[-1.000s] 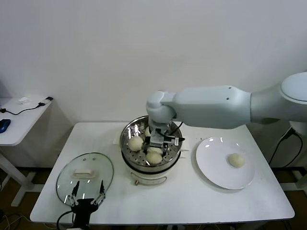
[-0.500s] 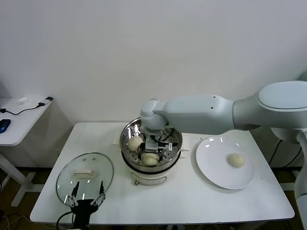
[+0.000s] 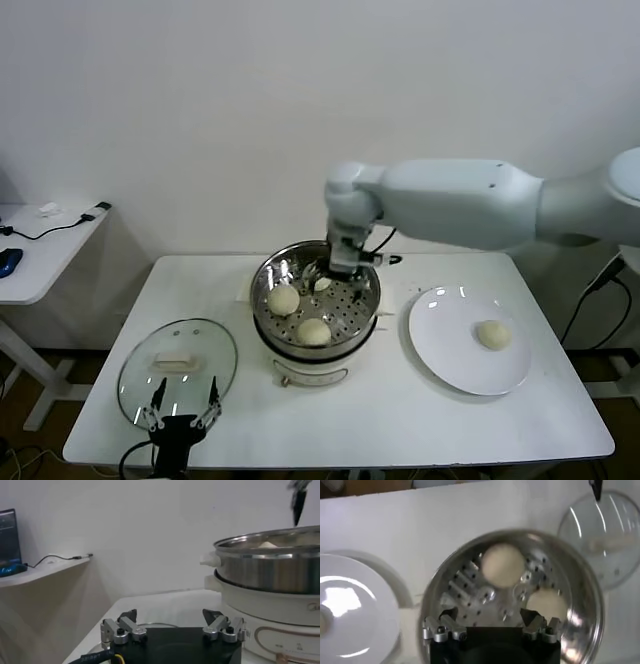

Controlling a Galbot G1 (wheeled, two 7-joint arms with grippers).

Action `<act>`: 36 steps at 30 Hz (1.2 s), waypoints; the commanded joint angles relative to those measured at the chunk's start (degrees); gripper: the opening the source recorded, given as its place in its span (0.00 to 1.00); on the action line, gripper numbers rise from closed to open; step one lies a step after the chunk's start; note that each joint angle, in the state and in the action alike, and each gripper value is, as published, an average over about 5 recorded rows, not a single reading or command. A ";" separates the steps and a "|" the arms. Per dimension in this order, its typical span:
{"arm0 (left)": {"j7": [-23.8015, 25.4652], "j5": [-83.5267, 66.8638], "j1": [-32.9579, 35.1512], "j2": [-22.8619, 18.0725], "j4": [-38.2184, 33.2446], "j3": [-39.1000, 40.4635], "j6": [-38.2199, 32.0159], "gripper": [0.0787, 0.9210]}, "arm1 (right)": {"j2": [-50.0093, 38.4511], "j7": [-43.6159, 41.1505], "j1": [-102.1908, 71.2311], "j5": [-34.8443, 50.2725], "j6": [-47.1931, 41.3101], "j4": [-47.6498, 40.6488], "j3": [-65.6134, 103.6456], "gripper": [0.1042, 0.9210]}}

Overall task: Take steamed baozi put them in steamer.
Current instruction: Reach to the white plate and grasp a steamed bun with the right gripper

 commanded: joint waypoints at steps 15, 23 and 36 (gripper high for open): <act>0.21 -0.61 -0.97 -0.07 0.42 -0.59 0.48 0.88 | -31.17 -3.67 -17.35 8.28 -19.90 -17.86 5.36 0.88; 0.28 -0.44 -0.56 -0.63 0.22 -0.86 0.58 0.88 | -29.39 -1.54 -30.69 1.15 -21.38 -22.94 16.28 0.88; 0.15 -0.15 -0.03 -0.78 0.41 -1.07 0.11 0.88 | -25.56 0.73 -38.98 -2.27 -22.91 -28.00 24.15 0.88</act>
